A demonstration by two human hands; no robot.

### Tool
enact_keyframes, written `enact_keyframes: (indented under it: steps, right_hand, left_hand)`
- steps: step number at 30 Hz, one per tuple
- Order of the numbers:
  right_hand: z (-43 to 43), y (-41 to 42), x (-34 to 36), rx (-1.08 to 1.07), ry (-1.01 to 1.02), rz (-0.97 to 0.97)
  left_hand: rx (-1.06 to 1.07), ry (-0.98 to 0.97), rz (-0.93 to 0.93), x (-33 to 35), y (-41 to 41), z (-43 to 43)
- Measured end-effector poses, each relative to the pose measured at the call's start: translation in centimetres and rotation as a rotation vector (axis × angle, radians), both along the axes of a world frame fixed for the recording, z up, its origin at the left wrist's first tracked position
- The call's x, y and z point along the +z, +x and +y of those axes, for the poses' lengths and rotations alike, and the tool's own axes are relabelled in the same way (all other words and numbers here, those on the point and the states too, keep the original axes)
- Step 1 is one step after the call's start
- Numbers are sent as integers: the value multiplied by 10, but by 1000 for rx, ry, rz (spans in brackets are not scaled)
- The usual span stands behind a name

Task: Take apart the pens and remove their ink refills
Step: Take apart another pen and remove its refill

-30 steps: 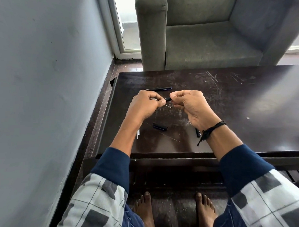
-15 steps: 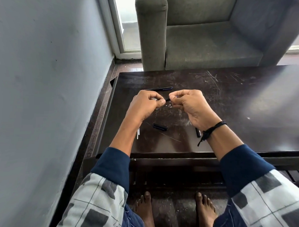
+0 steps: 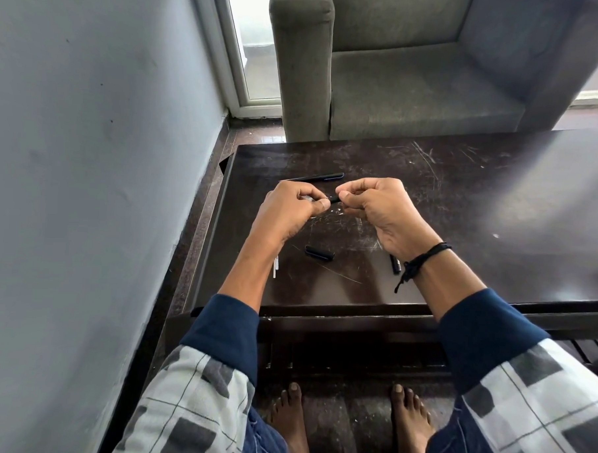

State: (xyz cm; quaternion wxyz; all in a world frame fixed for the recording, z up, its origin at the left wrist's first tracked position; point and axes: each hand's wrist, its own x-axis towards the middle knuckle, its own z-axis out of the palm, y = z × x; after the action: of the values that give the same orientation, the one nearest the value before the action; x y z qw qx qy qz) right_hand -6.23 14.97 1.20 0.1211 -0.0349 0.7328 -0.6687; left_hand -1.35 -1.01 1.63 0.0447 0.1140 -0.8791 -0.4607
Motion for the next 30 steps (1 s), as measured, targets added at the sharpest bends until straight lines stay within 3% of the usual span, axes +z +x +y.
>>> enact_keyframes:
  steps: [5, 30]
  right_hand:
    - [0, 0, -2, -16, -6, -55]
    - [1, 3, -1, 46, 29, 22]
  left_hand:
    - [10, 11, 6, -1, 0, 0]
    - [27, 12, -3, 2, 3, 0]
